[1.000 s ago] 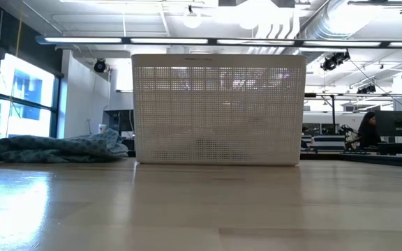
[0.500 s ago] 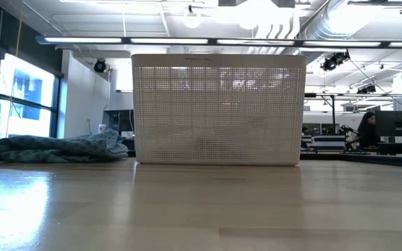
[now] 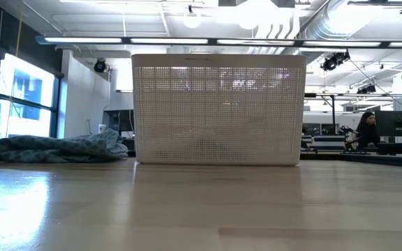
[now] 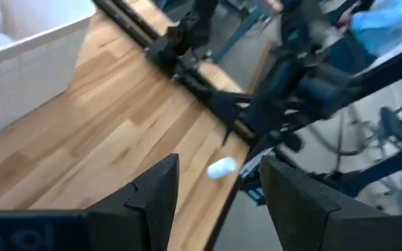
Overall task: Pick & place medical supplies in basket/bin
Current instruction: Put the white pill bottle into the white bin
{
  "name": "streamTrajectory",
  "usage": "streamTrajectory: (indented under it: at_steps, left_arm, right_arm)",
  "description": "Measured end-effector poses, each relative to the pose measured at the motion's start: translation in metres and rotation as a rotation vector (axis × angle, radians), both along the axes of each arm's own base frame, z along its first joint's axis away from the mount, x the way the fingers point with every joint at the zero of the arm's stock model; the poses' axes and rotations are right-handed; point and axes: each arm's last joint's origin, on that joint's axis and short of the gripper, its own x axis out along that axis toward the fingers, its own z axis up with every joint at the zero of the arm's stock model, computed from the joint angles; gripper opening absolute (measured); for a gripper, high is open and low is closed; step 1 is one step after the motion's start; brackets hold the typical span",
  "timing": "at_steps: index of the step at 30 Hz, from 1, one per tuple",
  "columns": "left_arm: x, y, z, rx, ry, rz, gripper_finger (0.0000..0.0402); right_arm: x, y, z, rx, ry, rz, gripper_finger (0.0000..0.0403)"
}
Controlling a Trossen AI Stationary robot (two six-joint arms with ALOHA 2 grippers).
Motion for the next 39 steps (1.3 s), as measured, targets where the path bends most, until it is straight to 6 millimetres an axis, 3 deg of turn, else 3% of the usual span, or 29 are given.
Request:
streamTrajectory:
  at_steps: [7, 18, 24, 39]
  left_arm:
    - [-0.005, -0.014, 0.004, -0.002, -0.060, 0.005, 0.0232]
    - [0.002, -0.017, -0.001, -0.012, -0.045, 0.003, 0.0232]
    - [0.001, -0.017, -0.004, -0.014, -0.023, -0.011, 0.0232]
    - [0.000, -0.017, -0.007, -0.009, 0.018, -0.040, 0.0232]
  right_arm:
    - [-0.012, 0.001, -0.028, -0.013, 0.006, 0.066, 0.0259]
    - [-0.012, 0.025, -0.047, -0.019, -0.002, 0.179, 0.0259]
    - [-0.009, 0.026, -0.052, -0.102, -0.034, 0.105, 0.0259]
    - [-0.008, 0.041, -0.079, -0.133, 0.051, 0.206, 0.0259]
